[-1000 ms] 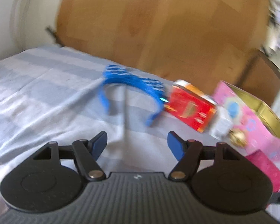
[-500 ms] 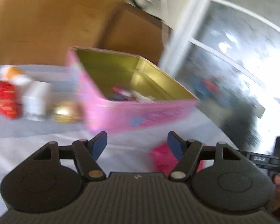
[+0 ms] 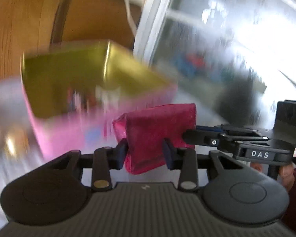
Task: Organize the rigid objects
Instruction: 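Carry the pink pouch into the tin and open the right gripper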
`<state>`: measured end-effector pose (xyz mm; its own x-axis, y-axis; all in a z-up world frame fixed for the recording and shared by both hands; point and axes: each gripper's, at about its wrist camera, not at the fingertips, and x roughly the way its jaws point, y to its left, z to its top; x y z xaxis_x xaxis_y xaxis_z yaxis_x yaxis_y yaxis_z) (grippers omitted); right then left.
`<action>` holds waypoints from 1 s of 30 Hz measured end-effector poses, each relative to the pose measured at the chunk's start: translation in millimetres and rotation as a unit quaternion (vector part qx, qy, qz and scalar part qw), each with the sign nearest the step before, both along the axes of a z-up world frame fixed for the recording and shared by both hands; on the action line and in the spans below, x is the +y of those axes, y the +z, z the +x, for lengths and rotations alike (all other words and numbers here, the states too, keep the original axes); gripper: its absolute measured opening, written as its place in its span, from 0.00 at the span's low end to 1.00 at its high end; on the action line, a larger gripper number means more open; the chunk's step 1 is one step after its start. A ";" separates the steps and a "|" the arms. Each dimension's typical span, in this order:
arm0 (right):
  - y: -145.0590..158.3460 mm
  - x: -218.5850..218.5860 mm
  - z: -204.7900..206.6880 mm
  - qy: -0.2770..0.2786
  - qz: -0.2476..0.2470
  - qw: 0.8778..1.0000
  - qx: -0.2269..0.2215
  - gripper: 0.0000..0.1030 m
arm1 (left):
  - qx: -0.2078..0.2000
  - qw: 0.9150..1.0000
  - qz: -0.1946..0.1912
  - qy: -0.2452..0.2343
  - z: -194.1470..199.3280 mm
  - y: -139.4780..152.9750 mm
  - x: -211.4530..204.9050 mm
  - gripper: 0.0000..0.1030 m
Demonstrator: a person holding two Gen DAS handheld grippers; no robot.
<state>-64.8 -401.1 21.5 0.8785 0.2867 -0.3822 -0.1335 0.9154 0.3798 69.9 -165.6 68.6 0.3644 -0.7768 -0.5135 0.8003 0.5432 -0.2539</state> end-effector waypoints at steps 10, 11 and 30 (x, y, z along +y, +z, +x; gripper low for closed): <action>45.2 -46.1 188.3 -0.019 -0.028 0.996 0.080 0.16 | 0.001 0.993 0.037 0.111 146.1 18.5 -67.9 0.40; 39.2 -49.9 209.0 -0.019 -0.018 0.994 0.110 0.16 | 0.012 0.992 0.047 0.120 157.3 11.0 -71.2 0.40; 53.7 9.9 95.5 -0.080 -0.087 0.992 -0.043 0.29 | -0.129 0.980 0.007 0.150 14.9 29.4 -7.9 0.46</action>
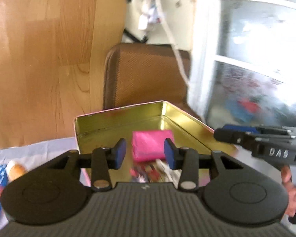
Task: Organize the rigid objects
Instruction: 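Carry the pink pouch into the tin and open the right gripper, then grasp the red box with the right gripper and lift it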
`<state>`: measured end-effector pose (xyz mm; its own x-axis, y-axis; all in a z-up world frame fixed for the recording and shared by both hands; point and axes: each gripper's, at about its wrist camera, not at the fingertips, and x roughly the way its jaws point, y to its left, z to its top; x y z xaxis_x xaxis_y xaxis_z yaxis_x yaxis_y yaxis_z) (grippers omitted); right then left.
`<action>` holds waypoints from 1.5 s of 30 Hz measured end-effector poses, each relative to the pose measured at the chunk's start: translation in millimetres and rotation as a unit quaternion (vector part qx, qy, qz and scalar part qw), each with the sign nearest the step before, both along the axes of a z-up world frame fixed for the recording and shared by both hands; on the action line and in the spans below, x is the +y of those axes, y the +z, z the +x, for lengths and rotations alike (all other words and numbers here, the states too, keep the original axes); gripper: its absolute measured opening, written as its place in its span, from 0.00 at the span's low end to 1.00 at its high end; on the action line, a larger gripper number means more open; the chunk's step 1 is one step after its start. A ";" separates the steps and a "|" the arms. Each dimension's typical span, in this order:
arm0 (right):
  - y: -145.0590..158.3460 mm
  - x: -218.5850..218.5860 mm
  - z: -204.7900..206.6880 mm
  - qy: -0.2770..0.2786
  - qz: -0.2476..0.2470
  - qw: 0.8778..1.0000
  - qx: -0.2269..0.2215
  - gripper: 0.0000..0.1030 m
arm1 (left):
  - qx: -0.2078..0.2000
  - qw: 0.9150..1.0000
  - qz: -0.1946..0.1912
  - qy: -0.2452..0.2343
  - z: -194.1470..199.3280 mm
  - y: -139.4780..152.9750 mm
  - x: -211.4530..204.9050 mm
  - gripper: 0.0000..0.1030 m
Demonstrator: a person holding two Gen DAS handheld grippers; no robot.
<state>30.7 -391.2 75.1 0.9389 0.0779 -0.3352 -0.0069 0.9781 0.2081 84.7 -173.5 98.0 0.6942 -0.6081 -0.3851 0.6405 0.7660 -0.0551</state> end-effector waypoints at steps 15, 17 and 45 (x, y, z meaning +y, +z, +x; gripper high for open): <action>-85.9 111.4 -55.4 0.093 0.028 0.986 0.139 0.33 | 0.134 0.965 0.008 0.227 -14.8 -96.3 190.1 0.45; -88.7 137.0 -40.3 0.123 0.016 0.980 0.157 0.33 | 0.144 0.952 0.005 0.269 -1.5 -99.2 215.7 0.45; -44.6 295.9 73.4 0.250 -0.222 0.940 0.060 0.05 | 0.113 0.931 -0.111 0.330 -2.9 -107.2 272.3 0.55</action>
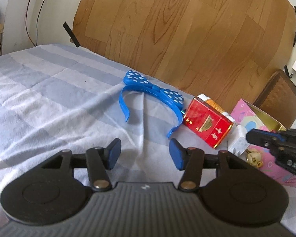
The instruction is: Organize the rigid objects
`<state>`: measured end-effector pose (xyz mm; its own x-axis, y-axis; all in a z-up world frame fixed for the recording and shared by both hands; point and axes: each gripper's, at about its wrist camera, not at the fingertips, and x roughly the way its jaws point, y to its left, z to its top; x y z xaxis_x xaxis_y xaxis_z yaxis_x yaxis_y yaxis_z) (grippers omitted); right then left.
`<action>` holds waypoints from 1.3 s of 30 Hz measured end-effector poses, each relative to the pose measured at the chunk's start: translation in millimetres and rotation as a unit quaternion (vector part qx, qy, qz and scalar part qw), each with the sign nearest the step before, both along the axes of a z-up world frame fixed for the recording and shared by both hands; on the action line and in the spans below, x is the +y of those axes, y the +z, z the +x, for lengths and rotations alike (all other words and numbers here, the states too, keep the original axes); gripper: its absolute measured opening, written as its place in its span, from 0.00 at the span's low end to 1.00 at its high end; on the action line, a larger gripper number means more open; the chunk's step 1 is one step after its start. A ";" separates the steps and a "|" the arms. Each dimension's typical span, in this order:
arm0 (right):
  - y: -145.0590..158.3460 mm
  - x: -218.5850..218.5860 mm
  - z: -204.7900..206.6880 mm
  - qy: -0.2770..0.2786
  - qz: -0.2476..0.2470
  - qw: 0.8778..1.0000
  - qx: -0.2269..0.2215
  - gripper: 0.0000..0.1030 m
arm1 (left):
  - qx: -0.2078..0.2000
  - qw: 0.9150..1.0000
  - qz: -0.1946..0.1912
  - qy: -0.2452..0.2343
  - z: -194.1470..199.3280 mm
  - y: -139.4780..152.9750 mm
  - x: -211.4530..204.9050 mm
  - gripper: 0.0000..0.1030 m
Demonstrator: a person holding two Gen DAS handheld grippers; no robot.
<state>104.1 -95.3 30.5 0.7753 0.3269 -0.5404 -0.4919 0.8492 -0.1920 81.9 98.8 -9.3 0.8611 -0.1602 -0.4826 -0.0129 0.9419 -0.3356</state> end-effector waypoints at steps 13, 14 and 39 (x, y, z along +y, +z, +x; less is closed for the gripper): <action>-24.8 9.2 54.2 -0.035 0.007 0.998 0.049 0.23 | -0.012 1.000 -0.010 -0.001 -4.0 2.2 6.0 0.59; -23.2 9.6 40.2 -0.020 -0.007 0.999 0.031 0.23 | -0.011 1.000 -0.014 -0.003 -3.8 2.2 7.1 0.59; -36.1 -97.2 -103.6 0.007 0.067 0.995 0.071 0.85 | 0.045 0.957 -0.045 -0.283 -12.5 1.2 -83.3 0.59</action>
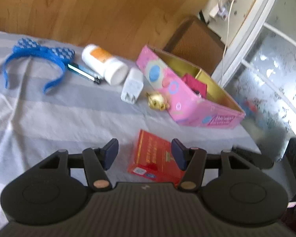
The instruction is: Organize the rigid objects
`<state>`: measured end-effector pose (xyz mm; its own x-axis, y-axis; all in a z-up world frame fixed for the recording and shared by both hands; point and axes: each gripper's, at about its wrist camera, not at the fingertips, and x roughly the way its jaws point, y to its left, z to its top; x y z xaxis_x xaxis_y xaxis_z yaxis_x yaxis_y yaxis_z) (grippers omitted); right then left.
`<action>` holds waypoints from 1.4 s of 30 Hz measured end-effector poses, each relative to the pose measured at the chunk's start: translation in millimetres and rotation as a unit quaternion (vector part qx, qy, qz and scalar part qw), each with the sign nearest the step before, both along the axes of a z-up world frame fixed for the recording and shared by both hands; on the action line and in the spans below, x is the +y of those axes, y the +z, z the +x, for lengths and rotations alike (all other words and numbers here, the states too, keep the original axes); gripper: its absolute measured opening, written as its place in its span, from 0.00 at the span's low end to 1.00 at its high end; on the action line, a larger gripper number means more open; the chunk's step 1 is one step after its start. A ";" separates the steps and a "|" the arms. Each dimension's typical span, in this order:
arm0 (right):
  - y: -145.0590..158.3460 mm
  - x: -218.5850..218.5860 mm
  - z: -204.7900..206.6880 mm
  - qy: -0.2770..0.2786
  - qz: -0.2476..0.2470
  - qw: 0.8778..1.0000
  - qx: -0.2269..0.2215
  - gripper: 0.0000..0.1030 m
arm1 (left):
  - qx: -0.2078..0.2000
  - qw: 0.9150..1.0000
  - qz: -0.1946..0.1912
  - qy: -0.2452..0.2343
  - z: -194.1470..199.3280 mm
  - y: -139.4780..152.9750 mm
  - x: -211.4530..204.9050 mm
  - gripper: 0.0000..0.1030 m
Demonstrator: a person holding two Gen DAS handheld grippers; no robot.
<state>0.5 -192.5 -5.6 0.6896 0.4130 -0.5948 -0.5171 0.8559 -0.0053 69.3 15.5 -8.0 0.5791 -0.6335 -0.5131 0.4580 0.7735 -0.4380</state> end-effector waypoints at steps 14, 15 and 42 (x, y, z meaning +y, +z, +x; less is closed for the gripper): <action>27.8 -39.3 17.7 -0.074 0.061 0.995 -0.041 0.25 | -0.060 0.997 -0.029 -0.040 18.9 65.6 -52.6 0.51; 33.6 -46.2 19.5 -0.088 0.061 0.993 -0.055 0.25 | -0.073 0.996 -0.020 -0.046 23.0 71.3 -66.2 0.51; 34.2 -153.7 96.6 -0.305 0.125 0.942 -0.060 0.31 | -0.135 0.989 0.064 0.021 43.6 65.3 -108.6 0.56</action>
<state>97.1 -346.2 28.5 0.8999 0.0342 -0.4348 0.0638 0.9759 0.2088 112.9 -93.1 57.2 0.7308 -0.5459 -0.4098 0.5110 0.8355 -0.2019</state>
